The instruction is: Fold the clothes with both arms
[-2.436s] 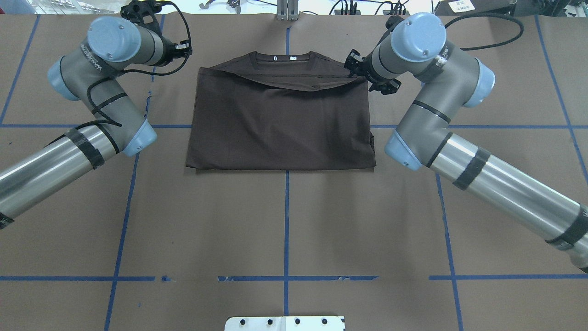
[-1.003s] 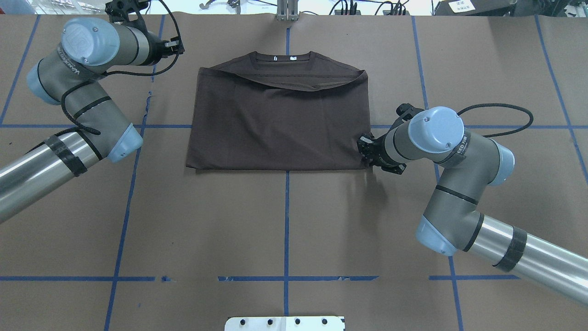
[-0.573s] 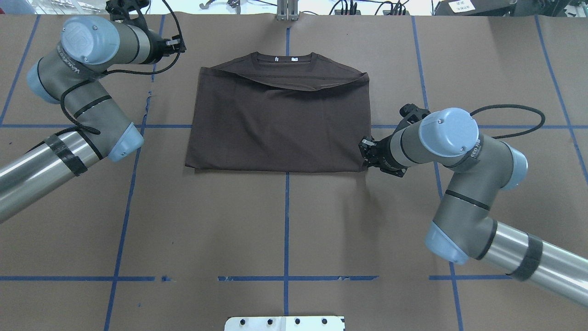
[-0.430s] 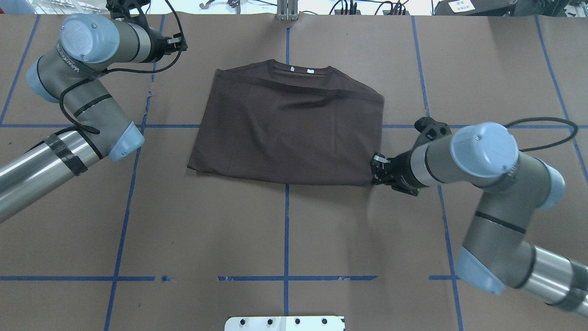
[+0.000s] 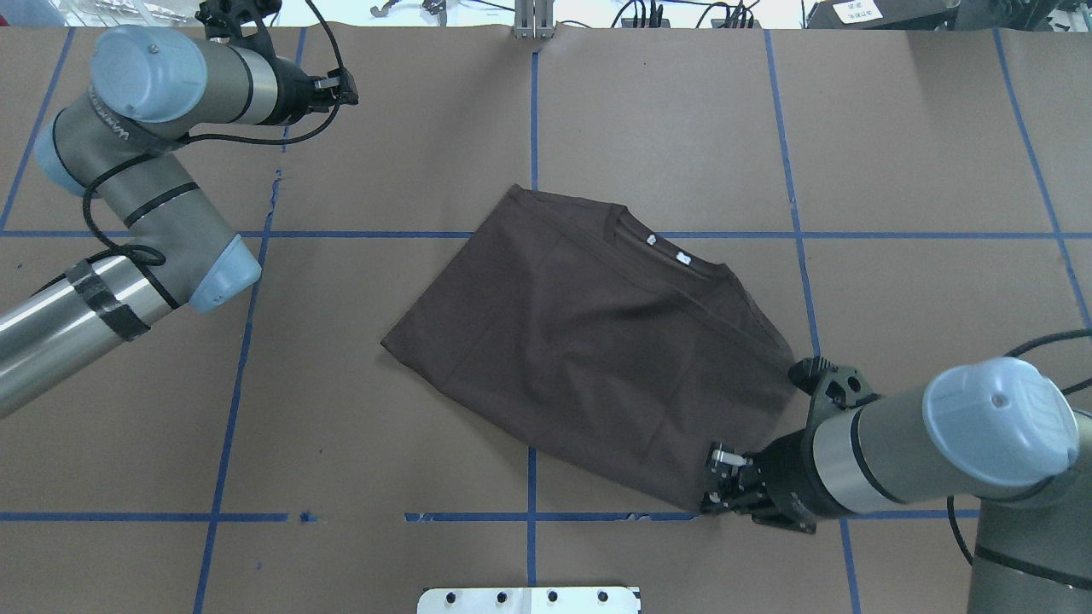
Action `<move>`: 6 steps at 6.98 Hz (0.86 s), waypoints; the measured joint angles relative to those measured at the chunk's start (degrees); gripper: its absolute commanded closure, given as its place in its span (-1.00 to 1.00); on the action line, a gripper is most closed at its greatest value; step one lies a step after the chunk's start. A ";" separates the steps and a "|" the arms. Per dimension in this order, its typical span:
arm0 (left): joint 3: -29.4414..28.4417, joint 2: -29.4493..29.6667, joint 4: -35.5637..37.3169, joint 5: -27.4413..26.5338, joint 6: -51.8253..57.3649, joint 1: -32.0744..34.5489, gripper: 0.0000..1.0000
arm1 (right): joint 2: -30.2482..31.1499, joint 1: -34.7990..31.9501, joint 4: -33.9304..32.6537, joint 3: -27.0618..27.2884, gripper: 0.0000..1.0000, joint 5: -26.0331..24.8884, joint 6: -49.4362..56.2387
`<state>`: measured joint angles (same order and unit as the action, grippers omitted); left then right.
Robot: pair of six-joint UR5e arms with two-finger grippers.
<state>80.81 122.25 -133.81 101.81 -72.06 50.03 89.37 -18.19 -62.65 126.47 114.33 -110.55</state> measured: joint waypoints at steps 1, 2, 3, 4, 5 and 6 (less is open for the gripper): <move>4.94 -2.74 0.07 4.66 -2.02 -0.01 -0.14 | 0.66 2.62 0.08 1.16 -1.00 0.08 -0.40; 9.67 -4.99 0.37 9.98 -6.80 -0.09 -0.15 | 0.67 2.57 0.08 1.40 -1.00 -0.21 -0.39; 13.33 -6.86 0.89 15.04 -12.75 -0.58 -0.16 | 0.59 -0.47 0.08 1.49 -1.00 -0.38 -0.25; 16.87 -9.83 1.30 17.20 -17.69 -2.67 -0.17 | 0.32 -5.91 0.07 1.48 -1.00 -0.42 -0.14; 19.30 -12.43 1.53 16.31 -20.47 -5.91 -0.21 | 0.04 -11.52 0.07 1.40 -1.00 -0.43 -0.02; 19.89 -13.49 1.67 13.93 -22.64 -9.85 -0.23 | -0.13 -16.30 0.07 1.33 -1.00 -0.43 0.15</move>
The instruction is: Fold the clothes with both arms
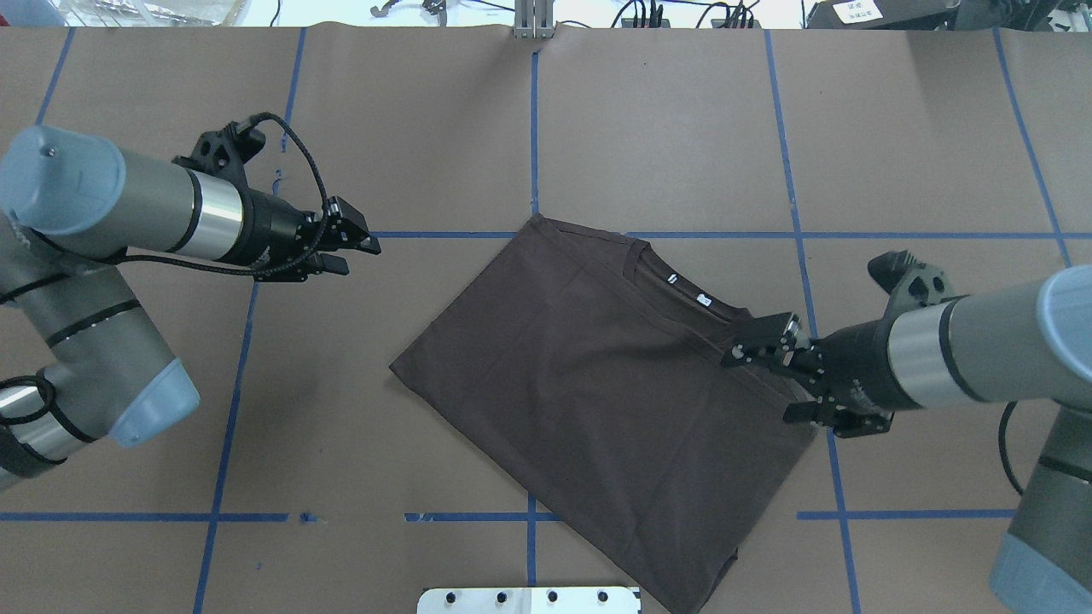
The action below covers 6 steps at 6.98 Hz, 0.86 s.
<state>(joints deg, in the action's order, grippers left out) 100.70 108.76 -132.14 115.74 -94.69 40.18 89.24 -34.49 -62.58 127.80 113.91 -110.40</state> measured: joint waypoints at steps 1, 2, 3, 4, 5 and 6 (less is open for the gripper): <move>-0.33 -0.19 0.23 -2.98 -1.00 -4.12 -0.29 | -0.08 -2.88 0.00 -0.19 -1.00 -0.02 0.17; -0.58 -0.16 1.09 -4.97 -1.37 -6.79 -0.30 | -0.15 -4.22 0.00 -0.62 -1.00 -0.06 0.26; -0.70 -0.06 2.38 -6.52 -1.49 -8.41 -0.30 | -0.18 -4.74 0.00 -1.14 -1.00 -0.08 0.32; -0.85 0.06 3.15 -8.15 -1.53 -9.68 -0.30 | -0.18 -4.90 0.00 -1.44 -1.00 -0.08 0.35; -1.33 0.13 3.48 -9.38 -1.54 -10.67 -0.30 | -0.16 -4.94 -0.02 -1.57 -1.00 -0.09 0.34; -2.15 0.15 3.59 -9.95 -1.54 -11.20 -0.30 | -0.18 -4.92 -0.04 -1.75 -1.00 -0.13 0.30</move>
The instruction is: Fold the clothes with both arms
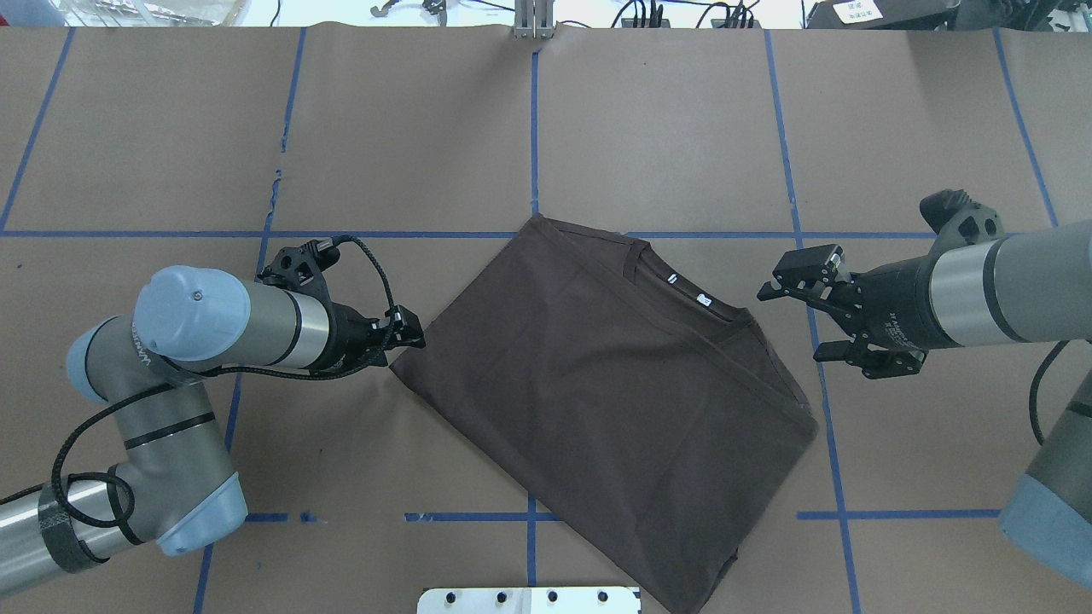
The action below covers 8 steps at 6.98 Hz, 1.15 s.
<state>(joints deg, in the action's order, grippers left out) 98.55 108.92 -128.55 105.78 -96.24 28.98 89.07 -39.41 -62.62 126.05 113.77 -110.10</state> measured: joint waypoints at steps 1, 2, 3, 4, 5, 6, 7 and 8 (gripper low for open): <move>-0.65 0.00 0.02 -0.21 0.00 -0.27 -0.29 | -0.15 0.10 0.02 -0.38 -1.00 -0.07 0.00; -1.16 -0.01 -0.01 -0.30 0.00 -0.39 -0.11 | -0.38 0.15 0.03 -0.88 -1.00 -0.13 0.03; -1.57 0.00 -0.01 -0.34 -0.02 -0.45 0.53 | -0.73 0.16 0.03 -1.30 -1.00 -0.18 0.05; -1.79 0.03 0.03 -0.67 -0.58 -0.48 1.00 | -1.23 0.15 0.04 -1.71 -1.00 -0.20 0.05; -1.85 0.00 0.04 -1.57 -1.63 -0.49 1.00 | -1.63 0.13 0.04 -2.10 -1.00 -0.21 0.06; -1.70 -0.16 0.05 -2.40 -2.28 -0.46 1.00 | -2.06 0.13 0.04 -2.48 -1.00 -0.22 0.06; -1.21 -0.24 0.07 -2.64 -2.48 -0.32 1.00 | -2.94 0.02 0.02 -3.19 -1.00 -0.22 0.06; -0.44 -0.17 0.66 -2.64 -2.23 0.10 1.00 | -4.55 -0.14 -0.02 -4.35 -1.00 -0.22 0.17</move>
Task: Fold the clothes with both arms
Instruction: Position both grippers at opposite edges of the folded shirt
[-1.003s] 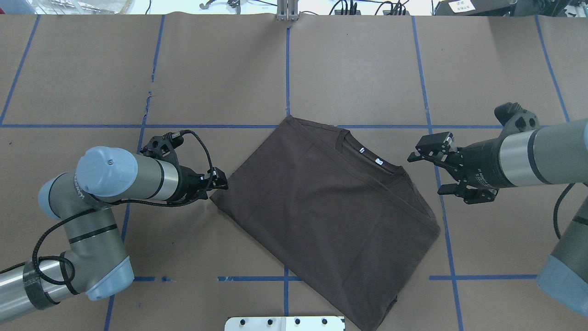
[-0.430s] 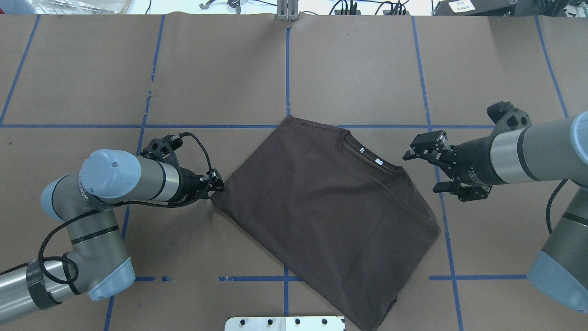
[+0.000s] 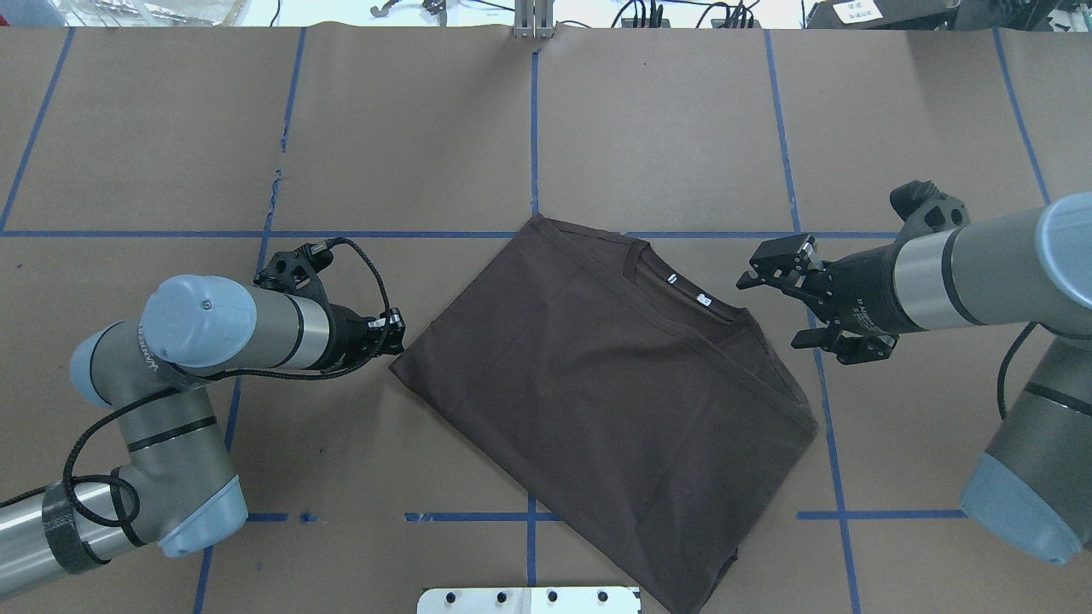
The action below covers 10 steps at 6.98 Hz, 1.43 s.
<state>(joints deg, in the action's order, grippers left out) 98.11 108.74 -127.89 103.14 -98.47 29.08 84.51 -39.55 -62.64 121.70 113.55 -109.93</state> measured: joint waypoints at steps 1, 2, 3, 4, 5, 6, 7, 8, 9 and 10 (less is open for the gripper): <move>0.22 0.36 1.00 0.02 1.67 1.39 1.00 | -1.70 -0.11 -0.02 -1.30 -1.00 -0.02 0.19; -1.40 1.84 1.53 0.07 4.60 4.81 1.00 | -2.85 -0.18 -0.03 -2.45 -1.00 -0.46 0.33; -7.66 6.33 1.50 0.13 6.82 9.66 1.00 | -3.37 -0.15 -0.07 -3.11 -1.00 -1.19 0.43; -18.42 14.03 0.52 0.13 7.70 14.05 1.00 | -3.81 -0.03 -0.19 -3.50 -1.00 -1.60 0.50; -27.86 20.72 -1.39 0.15 8.01 17.00 1.00 | -4.51 0.12 -0.33 -3.97 -1.00 -1.82 0.53; -31.83 23.79 -2.85 0.68 8.14 18.35 0.53 | -5.21 0.20 -0.42 -4.37 -1.00 -1.90 0.52; -30.34 23.30 -3.20 2.68 8.10 18.71 0.18 | -5.55 0.21 -0.45 -4.57 -1.00 -1.92 0.53; -24.49 19.52 -2.97 5.96 7.96 18.43 0.03 | -5.63 0.20 -0.46 -4.62 -1.00 -1.93 0.56; -15.61 13.26 -2.24 8.66 7.82 16.53 -0.11 | -5.69 0.19 -0.47 -4.59 -1.00 -1.93 0.56; -7.78 7.12 -1.61 9.69 7.61 13.62 -0.15 | -5.71 0.18 -0.47 -4.54 -1.00 -1.93 0.53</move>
<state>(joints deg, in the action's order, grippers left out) 90.32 115.86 -129.50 112.84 -90.86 42.71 78.80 -39.37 -63.11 117.17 111.62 -109.40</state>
